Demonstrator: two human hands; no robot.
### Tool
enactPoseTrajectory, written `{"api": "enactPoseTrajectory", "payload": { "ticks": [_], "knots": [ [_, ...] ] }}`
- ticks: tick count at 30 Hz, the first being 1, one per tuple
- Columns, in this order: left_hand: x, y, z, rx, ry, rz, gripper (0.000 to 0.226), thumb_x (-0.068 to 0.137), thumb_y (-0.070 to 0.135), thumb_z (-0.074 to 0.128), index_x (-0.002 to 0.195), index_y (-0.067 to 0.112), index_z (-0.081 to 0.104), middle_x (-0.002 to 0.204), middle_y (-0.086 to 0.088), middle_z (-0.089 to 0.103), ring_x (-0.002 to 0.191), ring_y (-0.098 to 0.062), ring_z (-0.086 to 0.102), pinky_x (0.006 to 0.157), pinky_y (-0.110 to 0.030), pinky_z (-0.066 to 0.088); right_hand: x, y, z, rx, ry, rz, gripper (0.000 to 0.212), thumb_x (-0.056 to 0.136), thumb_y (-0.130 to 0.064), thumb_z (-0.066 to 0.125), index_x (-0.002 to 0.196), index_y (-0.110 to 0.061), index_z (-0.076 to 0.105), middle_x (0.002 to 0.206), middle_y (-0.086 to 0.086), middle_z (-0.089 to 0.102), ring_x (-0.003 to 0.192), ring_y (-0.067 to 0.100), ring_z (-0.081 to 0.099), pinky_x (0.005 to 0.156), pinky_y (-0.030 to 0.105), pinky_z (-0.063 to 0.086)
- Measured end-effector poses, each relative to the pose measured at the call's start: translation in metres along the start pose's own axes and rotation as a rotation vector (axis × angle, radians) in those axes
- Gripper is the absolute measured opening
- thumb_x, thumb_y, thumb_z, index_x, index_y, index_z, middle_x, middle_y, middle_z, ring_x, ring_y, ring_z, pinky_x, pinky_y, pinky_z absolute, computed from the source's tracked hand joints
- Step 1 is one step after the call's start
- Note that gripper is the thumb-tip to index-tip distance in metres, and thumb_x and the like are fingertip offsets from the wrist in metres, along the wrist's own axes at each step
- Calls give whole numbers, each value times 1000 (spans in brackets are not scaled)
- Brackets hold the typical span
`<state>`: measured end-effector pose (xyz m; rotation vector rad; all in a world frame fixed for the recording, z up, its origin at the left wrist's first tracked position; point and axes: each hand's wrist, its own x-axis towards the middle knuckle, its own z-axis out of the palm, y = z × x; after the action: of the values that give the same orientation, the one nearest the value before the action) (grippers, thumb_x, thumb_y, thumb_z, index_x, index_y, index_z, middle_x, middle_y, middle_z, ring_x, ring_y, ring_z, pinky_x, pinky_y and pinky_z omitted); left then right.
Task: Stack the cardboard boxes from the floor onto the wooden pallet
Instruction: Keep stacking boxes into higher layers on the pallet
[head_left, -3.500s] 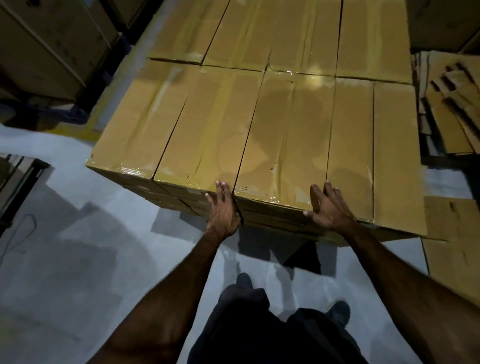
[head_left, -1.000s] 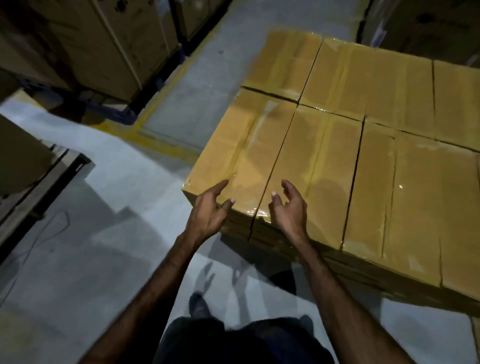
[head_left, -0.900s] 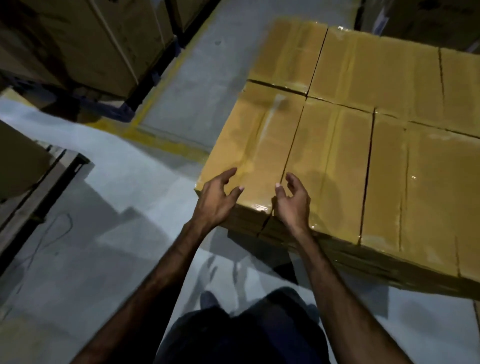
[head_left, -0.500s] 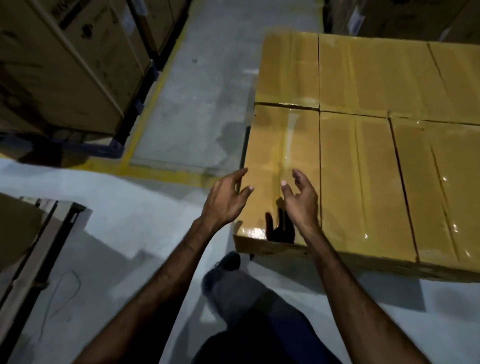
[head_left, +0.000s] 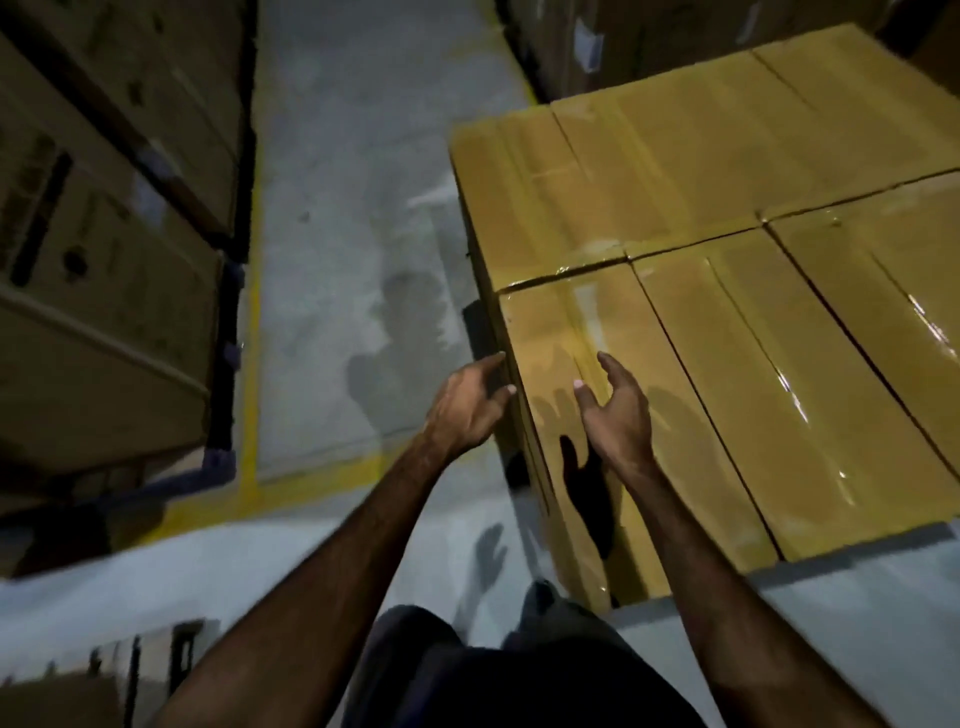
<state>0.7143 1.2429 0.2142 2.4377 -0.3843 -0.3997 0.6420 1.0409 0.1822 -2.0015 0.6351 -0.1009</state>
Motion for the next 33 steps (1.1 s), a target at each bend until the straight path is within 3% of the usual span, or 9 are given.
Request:
{"api": "enactPoseTrajectory", "payload": {
  "ticks": [5, 9, 13, 15, 17, 22, 33],
  "knots": [
    [97, -25, -6, 118, -175, 159, 60, 103, 33, 66, 156, 12, 49, 157, -10, 53, 145, -26, 49, 115, -34, 39, 20, -13, 26, -94, 57, 47, 62, 102, -37, 66, 158, -23, 43, 160, 2, 48, 142, 26, 49, 113, 41, 42],
    [197, -54, -12, 198, -261, 245, 58, 101, 31, 68, 152, 8, 53, 149, -14, 59, 135, -30, 57, 108, -32, 42, 65, -24, 76, -227, 87, 57, 63, 101, -38, 65, 158, -26, 42, 160, 0, 46, 139, 27, 52, 109, 42, 45],
    [307, -84, -22, 328, -319, 391, 66, 101, 39, 62, 156, 7, 46, 157, -21, 48, 146, -38, 42, 120, -46, 36, 126, -33, 139, -422, 21, 61, 74, 104, -49, 54, 166, -23, 23, 175, 3, 18, 160, 27, 19, 129, 46, 20],
    [357, -95, -28, 395, -314, 440, 70, 102, 41, 62, 160, 10, 38, 165, -20, 35, 154, -38, 29, 123, -53, 31, 152, -27, 169, -520, 13, 64, 80, 105, -59, 43, 168, -21, 13, 177, 4, 3, 163, 26, 3, 131, 49, 5],
    [394, -104, -30, 466, -342, 447, 79, 100, 47, 66, 163, 14, 31, 170, -20, 24, 157, -40, 18, 123, -60, 28, 167, -19, 190, -618, 35, 84, 86, 103, -64, 39, 169, -17, 10, 177, 6, -1, 163, 27, -2, 131, 52, 1],
    [413, -127, -10, 491, -464, 497, 81, 102, 63, 50, 168, 30, 16, 175, -19, -3, 158, -46, -12, 122, -67, 17, 177, -5, 212, -729, 124, 106, 82, 107, -58, 34, 168, -11, 9, 176, 9, -1, 163, 29, 1, 129, 58, 11],
    [409, -130, -3, 456, -448, 559, 72, 103, 63, 45, 166, 36, 21, 173, -26, -4, 154, -48, -24, 126, -67, 5, 183, -2, 216, -710, 82, 123, 81, 105, -63, 3, 168, -13, 0, 176, 6, -11, 162, 25, -12, 131, 54, 8]
  ]
}}
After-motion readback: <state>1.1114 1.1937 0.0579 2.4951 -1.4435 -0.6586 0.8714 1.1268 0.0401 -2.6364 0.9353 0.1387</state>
